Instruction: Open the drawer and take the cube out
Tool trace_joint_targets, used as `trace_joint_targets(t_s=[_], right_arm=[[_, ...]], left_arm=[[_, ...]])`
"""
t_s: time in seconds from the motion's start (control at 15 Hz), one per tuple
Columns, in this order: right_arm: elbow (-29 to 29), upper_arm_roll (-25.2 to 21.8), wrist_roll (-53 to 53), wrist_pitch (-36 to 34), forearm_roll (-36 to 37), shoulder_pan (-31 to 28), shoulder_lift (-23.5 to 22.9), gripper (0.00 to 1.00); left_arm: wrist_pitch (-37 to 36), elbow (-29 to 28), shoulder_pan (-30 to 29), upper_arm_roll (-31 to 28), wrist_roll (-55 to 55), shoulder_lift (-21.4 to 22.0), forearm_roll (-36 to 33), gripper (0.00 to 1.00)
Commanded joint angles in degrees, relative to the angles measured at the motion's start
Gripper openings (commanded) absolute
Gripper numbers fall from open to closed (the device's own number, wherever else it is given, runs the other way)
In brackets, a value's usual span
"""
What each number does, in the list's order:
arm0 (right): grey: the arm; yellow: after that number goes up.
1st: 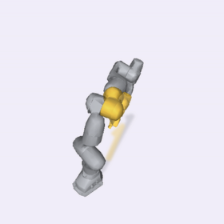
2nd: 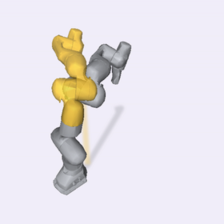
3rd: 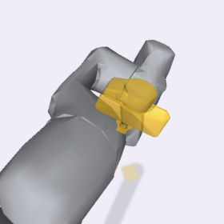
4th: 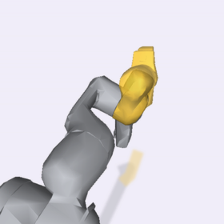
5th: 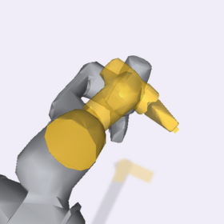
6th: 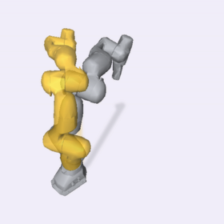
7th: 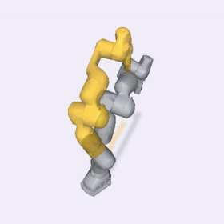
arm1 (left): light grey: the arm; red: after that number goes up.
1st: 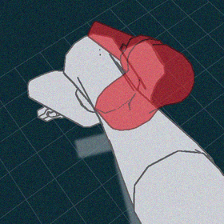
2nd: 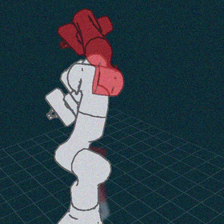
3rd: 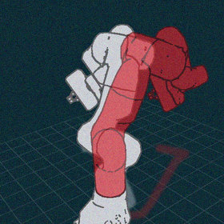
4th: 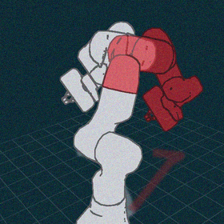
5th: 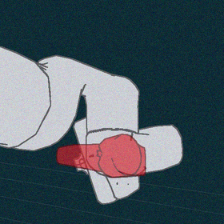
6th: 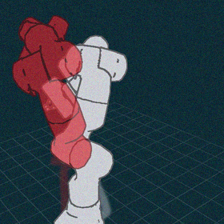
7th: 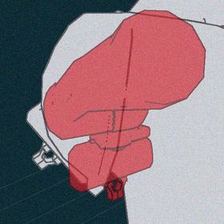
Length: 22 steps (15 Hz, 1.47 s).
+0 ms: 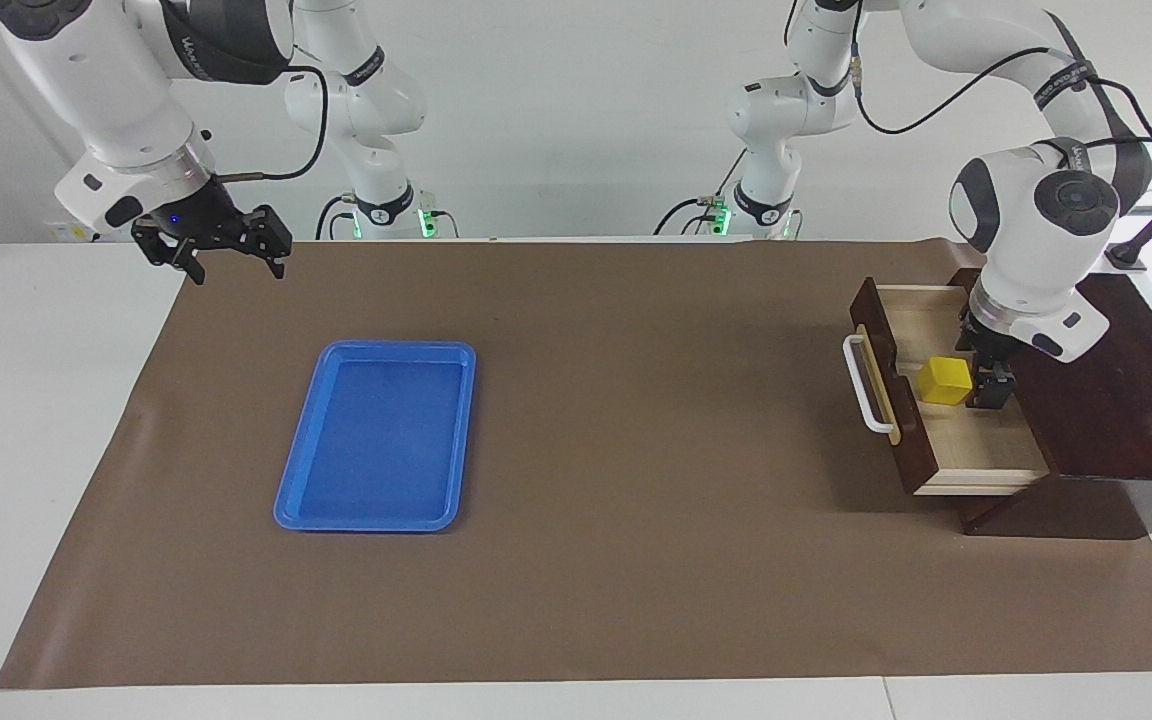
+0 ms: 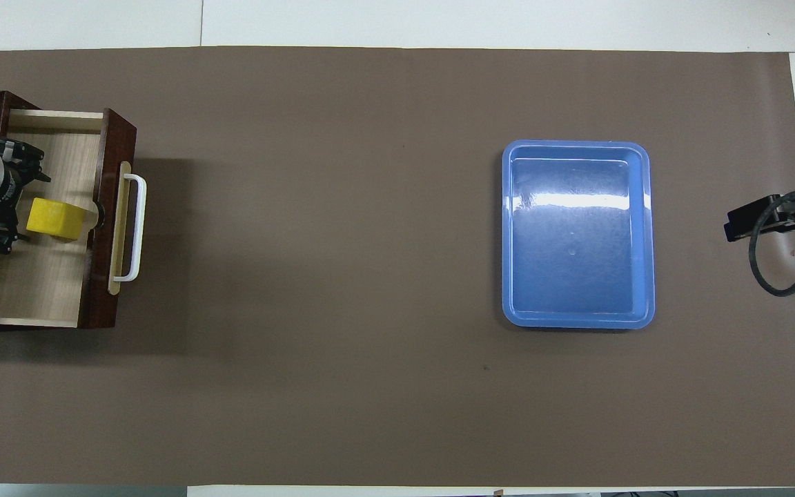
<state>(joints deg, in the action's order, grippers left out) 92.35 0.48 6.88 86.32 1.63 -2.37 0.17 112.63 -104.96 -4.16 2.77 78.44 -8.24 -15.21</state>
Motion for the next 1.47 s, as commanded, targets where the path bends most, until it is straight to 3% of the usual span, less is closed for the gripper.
trace_joint_targets(t_s=[0.0,0.67,1.07,1.4], right_arm=[[1.87,0.31,-0.73,1.31,-0.58,-0.36,1.5,1.0],[2.31,0.31,-1.95,1.4,-1.19,-0.27,1.59,1.0],[9.06,1.01,-14.06,5.43,-5.58,1.65,4.75,1.0],[9.95,1.28,-27.43,6.05,-9.63,3.86,4.05,1.0]], left_arm=[[1.45,-1.91,-0.41,0.04,0.92,0.6,-1.05,0.99],[1.19,-2.44,-1.11,-0.04,1.01,0.86,-1.14,0.96],[1.36,-2.7,-1.12,0.04,1.01,0.95,-1.14,0.92],[1.81,-2.97,-1.12,0.13,0.92,0.95,-1.14,0.91]])
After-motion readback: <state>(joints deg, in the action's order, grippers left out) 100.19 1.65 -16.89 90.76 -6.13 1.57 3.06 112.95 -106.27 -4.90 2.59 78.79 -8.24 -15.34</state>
